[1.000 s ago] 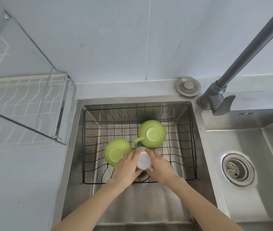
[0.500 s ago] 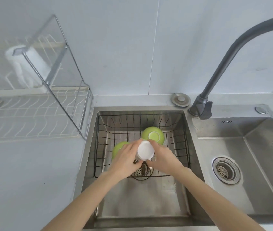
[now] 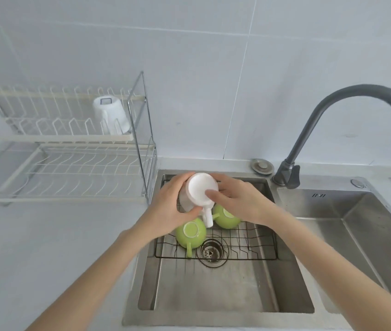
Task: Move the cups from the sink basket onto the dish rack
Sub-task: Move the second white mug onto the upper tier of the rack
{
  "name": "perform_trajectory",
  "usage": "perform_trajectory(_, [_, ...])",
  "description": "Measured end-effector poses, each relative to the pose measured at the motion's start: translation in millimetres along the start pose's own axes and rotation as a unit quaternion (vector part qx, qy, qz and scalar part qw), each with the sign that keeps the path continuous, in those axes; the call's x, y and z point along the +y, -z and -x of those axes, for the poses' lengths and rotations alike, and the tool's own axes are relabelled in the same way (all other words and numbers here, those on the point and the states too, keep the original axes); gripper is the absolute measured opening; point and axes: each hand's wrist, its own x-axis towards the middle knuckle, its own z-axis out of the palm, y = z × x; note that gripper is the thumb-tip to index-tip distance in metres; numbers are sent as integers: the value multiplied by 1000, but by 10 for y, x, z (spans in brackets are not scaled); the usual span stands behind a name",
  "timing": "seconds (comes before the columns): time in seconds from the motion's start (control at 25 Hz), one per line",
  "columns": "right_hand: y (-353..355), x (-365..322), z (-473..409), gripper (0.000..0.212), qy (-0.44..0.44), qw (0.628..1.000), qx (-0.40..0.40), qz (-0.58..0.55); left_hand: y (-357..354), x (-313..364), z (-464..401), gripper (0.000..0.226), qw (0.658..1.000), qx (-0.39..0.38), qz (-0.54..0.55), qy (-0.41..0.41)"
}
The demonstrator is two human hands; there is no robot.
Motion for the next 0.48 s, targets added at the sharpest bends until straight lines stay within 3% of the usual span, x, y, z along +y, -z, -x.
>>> perform_trajectory(0.16, [-36,-364,28,56,60,998,-9,33,454,42,146,67,999,9,32,1])
perform_trajectory(0.48, [-397,-1149,-181,60,136,985,100,23,1411,-77,336,70,998,48,27,-42])
